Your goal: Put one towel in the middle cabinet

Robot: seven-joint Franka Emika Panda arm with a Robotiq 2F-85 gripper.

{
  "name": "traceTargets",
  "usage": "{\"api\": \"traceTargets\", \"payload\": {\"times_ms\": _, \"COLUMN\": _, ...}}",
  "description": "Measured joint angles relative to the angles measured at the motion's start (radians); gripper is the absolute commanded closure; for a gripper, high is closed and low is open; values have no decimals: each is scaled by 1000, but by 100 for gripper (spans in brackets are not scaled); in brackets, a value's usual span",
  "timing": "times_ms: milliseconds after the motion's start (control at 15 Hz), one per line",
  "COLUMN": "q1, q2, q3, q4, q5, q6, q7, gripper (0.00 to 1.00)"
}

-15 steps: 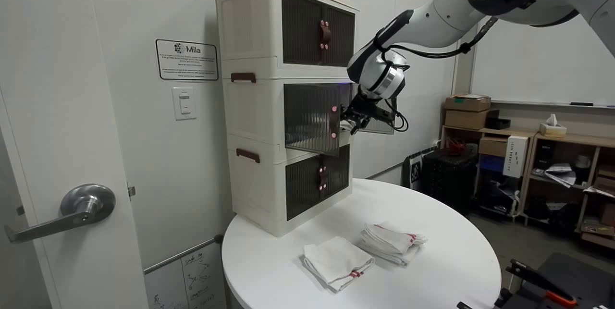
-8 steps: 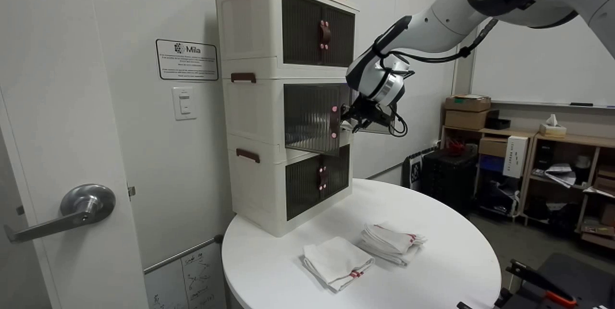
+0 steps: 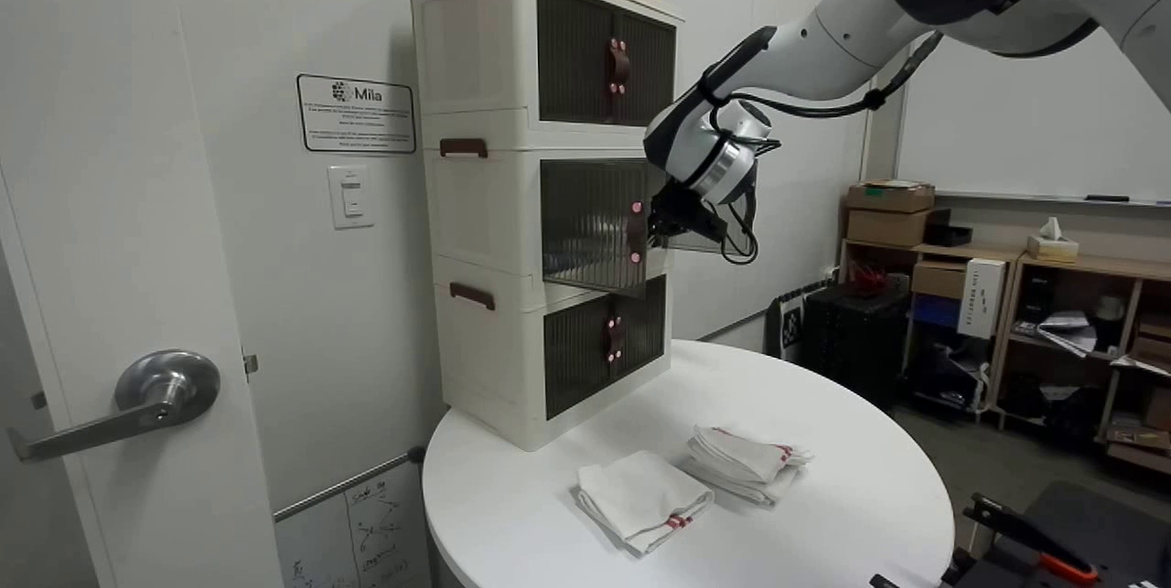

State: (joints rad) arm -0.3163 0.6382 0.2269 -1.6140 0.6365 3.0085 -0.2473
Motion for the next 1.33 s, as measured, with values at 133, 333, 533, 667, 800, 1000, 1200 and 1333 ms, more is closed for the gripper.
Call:
{"api": "traceTargets", "payload": {"times_ms": 133, "q1": -23, "q2": 7, "q3": 45, "q4": 10, "q5": 5, "q6": 18, "q7": -16, "gripper": 99}}
{"api": "traceTargets", "payload": {"times_ms": 333, "q1": -60, "q2": 30, "q3": 104, "q4": 51, "q5": 6, "q6": 12, "q7": -34, "gripper": 99}}
{"api": "traceTargets", "payload": {"times_ms": 533, "q1": -87, "q2": 68, "q3": 139, "q4": 119, "q5": 4, "q6": -29, "q7": -42, "gripper": 99}}
{"api": "traceTargets", "payload": {"times_ms": 667, "q1": -93, "q2": 96, "q3": 144, "q4": 171, "q5": -1, "q6": -78, "q7": -44, "gripper": 99}}
{"api": "traceTargets", "payload": {"times_ms": 800, "q1": -96, "q2": 129, "q3": 143, "q4": 226, "q5": -11, "q6": -142, "q7": -44, "gripper": 99}}
{"api": "traceTargets", "payload": {"times_ms": 1000, "q1": -89, "q2": 183, "q3": 124, "q4": 309, "q5": -33, "q6": -239, "q7": -43, "gripper": 99}}
{"api": "traceTargets", "payload": {"times_ms": 1200, "q1": -69, "q2": 241, "q3": 92, "q4": 398, "q5": -59, "q6": -314, "q7": -39, "gripper": 92}}
{"api": "traceTargets", "payload": {"times_ms": 1333, "q1": -58, "q2": 275, "q3": 75, "q4": 454, "q5": -77, "q6": -355, "q7": -33, "gripper": 68}}
